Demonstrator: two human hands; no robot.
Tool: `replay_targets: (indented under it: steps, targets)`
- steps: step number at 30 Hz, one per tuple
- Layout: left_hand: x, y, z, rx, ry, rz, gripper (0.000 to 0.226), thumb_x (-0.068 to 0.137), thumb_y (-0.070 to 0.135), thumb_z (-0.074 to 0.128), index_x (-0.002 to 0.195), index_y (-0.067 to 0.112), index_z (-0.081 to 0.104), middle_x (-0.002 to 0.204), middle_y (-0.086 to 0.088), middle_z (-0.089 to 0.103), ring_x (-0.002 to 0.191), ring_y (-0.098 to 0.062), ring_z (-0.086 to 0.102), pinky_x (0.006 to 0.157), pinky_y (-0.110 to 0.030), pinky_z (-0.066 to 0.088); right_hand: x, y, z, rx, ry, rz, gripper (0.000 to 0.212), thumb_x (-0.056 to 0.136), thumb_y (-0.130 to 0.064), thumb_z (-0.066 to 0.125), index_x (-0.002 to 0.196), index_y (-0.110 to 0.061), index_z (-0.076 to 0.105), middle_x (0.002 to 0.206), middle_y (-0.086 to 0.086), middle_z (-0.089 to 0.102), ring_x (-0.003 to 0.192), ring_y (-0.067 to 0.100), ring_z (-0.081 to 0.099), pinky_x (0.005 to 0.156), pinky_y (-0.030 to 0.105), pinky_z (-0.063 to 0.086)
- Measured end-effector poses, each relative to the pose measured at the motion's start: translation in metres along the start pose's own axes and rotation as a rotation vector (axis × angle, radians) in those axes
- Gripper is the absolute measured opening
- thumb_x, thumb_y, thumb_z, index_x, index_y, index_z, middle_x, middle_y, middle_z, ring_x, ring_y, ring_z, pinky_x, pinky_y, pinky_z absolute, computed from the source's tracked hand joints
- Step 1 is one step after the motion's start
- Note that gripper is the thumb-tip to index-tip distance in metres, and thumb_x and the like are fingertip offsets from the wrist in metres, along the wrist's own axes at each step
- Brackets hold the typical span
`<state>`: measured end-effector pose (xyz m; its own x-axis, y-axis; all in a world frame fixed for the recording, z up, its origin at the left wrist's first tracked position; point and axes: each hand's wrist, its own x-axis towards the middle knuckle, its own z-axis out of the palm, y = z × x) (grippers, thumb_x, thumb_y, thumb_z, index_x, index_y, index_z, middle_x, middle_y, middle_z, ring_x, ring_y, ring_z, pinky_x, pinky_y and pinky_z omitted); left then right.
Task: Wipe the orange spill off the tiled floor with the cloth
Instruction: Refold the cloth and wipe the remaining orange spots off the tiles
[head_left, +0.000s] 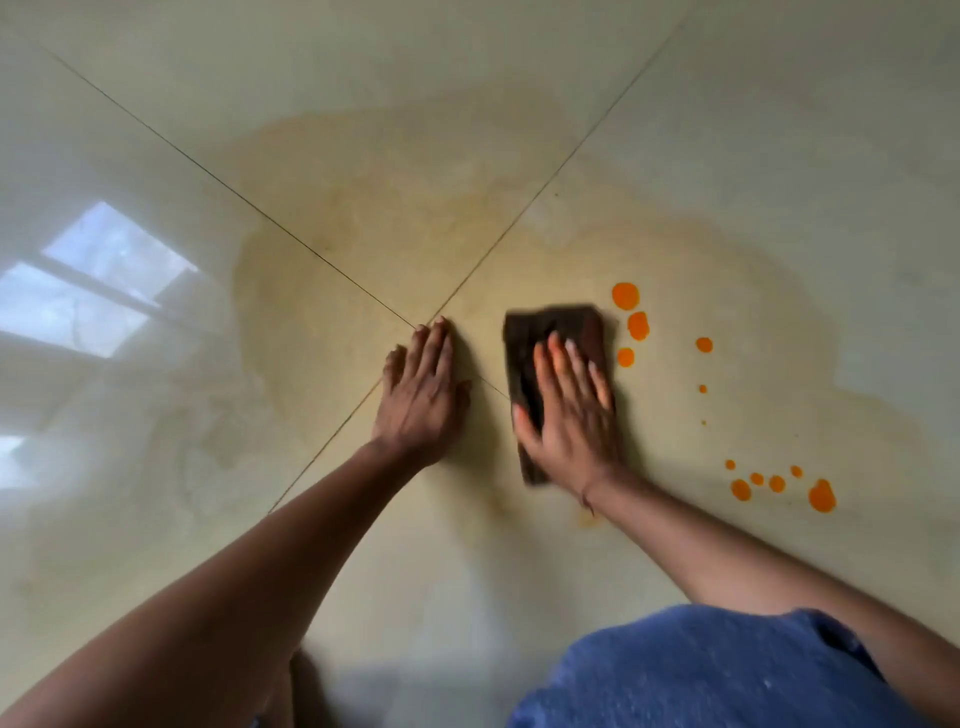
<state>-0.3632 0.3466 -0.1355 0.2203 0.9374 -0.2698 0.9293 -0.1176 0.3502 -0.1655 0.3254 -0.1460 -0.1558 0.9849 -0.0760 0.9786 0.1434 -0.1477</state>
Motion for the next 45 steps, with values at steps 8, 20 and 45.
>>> replay_targets:
  steps: [8, 20, 45]
  targets:
    - [0.001, 0.005, 0.0, 0.026, -0.03, -0.038, 0.069, 0.097, 0.043, 0.014, 0.152, 0.008, -0.006, 0.16, -0.007, -0.012, 0.147, -0.023, -0.014, 0.119, -0.045, -0.004, -0.067, 0.008, -0.003, 0.013, -0.116, -0.175, 0.074, 0.09, -0.052, 0.039, 0.153, -0.013, 0.025, 0.161, 0.007, 0.017, 0.148, 0.022, 0.017, 0.118, 0.041, 0.015]
    - [0.004, -0.024, -0.017, 0.088, -0.081, 0.102, 0.058, 0.104, 0.031, 0.025, 0.154, 0.017, 0.0, 0.161, 0.002, -0.007, 0.148, -0.016, -0.004, 0.117, -0.04, 0.012, -0.063, -0.004, 0.005, -0.013, -0.096, -0.162, 0.078, 0.087, -0.051, 0.042, 0.152, -0.01, 0.026, 0.159, 0.01, 0.019, 0.146, 0.025, 0.022, 0.118, 0.042, 0.012]
    - [0.081, 0.045, -0.029, -0.035, -0.191, -0.07, 0.129, 0.067, 0.069, 0.068, 0.152, 0.012, -0.01, 0.16, 0.001, -0.017, 0.147, -0.025, -0.015, 0.114, -0.06, 0.001, 0.049, 0.081, -0.016, -0.043, 0.031, 0.309, 0.08, 0.087, -0.055, 0.034, 0.151, -0.009, 0.026, 0.159, 0.012, 0.021, 0.147, 0.026, 0.016, 0.119, 0.044, 0.013]
